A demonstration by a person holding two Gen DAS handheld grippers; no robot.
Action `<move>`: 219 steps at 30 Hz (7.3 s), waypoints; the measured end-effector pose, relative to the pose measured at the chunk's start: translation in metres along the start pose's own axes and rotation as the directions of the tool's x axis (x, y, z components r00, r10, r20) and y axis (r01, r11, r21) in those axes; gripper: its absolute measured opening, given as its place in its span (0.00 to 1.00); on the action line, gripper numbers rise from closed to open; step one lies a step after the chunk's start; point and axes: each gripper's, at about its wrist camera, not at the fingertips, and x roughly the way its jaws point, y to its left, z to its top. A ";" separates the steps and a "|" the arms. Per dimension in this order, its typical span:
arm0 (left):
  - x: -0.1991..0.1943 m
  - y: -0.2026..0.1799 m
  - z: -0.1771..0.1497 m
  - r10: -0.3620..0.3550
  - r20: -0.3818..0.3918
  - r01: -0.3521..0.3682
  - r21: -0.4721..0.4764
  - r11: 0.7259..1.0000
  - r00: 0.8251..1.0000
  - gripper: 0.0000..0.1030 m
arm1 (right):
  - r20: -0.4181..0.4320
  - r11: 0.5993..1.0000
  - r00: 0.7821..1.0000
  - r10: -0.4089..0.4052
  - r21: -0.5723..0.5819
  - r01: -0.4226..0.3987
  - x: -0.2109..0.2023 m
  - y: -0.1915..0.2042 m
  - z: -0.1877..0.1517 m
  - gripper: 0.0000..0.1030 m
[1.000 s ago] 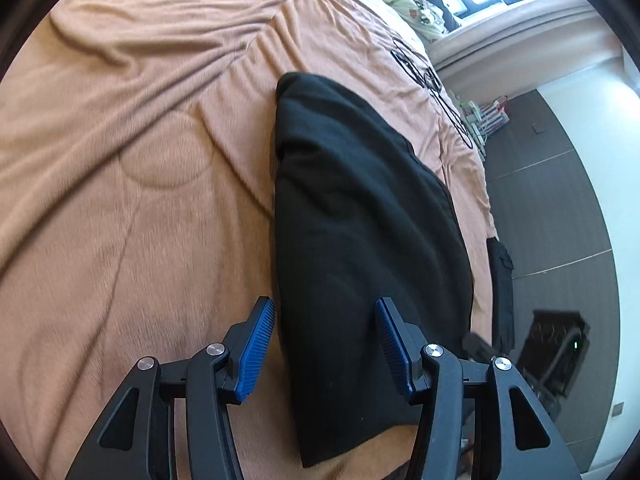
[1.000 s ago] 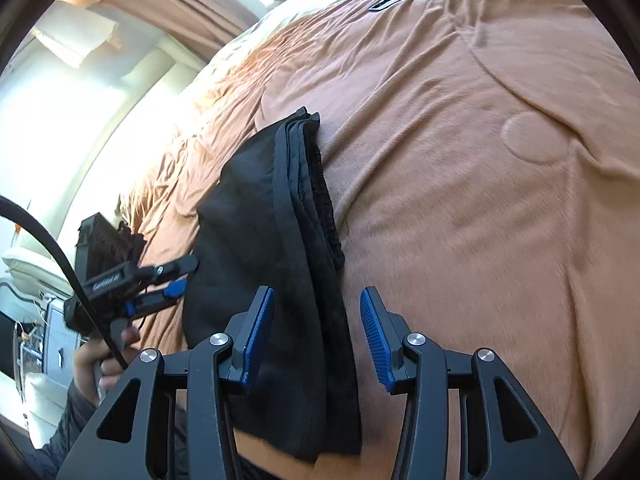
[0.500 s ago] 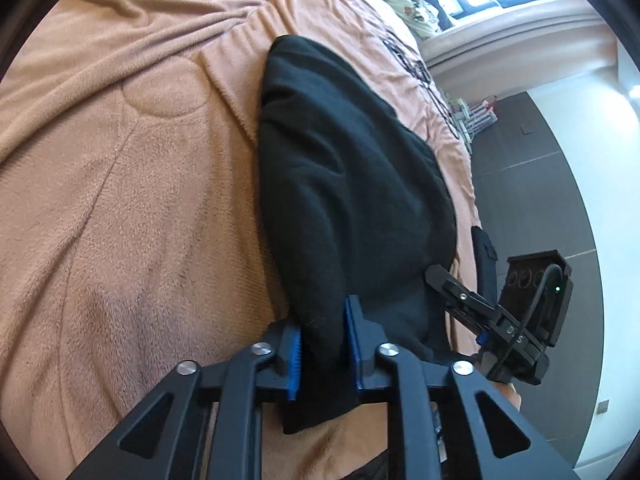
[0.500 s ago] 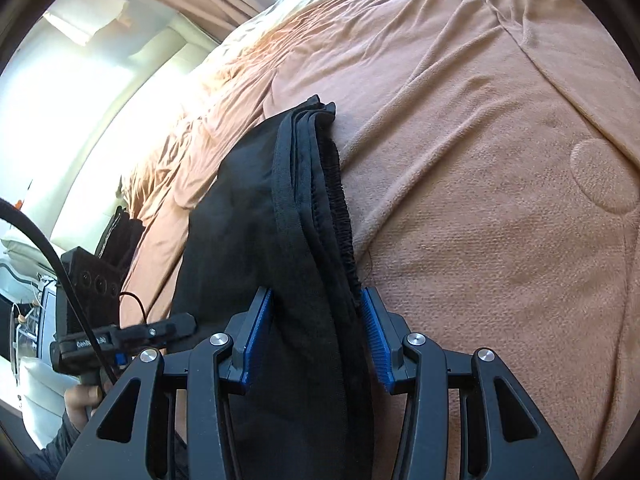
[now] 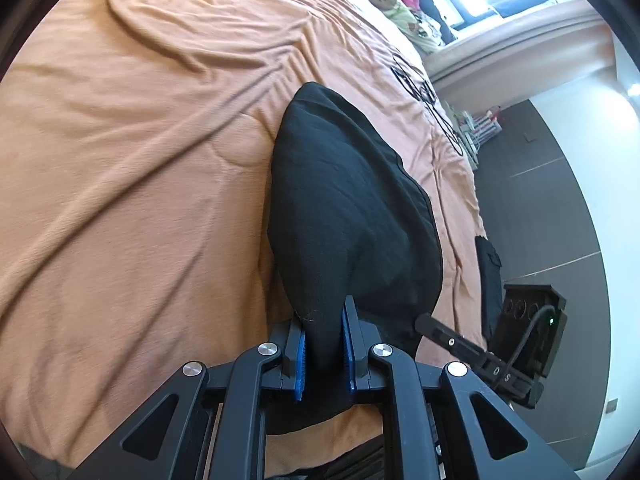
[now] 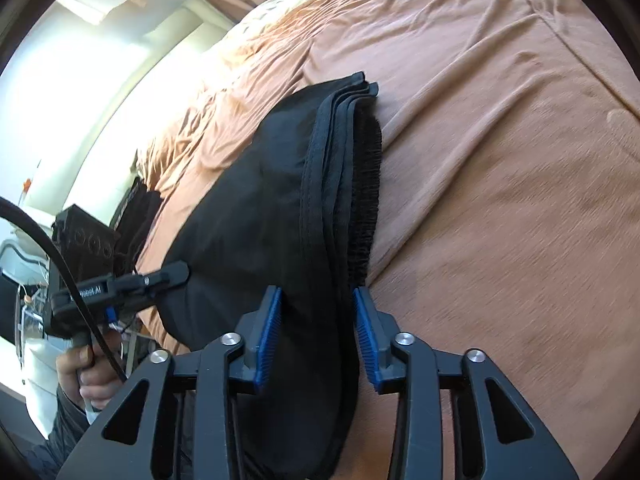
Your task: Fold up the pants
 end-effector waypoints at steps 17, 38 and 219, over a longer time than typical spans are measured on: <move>-0.014 0.022 -0.006 0.036 0.009 -0.036 -0.029 0.999 0.999 0.33 | -0.044 1.000 0.999 0.004 -0.030 -0.005 0.019 0.023 0.000 0.32; 0.003 0.026 0.041 0.032 0.004 -0.032 -0.008 0.999 0.999 0.45 | 0.007 0.978 0.989 0.145 0.153 -0.144 0.040 -0.024 0.034 0.58; -0.459 0.327 0.206 0.275 0.636 -0.233 -0.151 0.961 0.721 0.04 | 0.043 0.901 0.936 0.349 -0.291 -0.322 0.357 0.392 0.130 0.23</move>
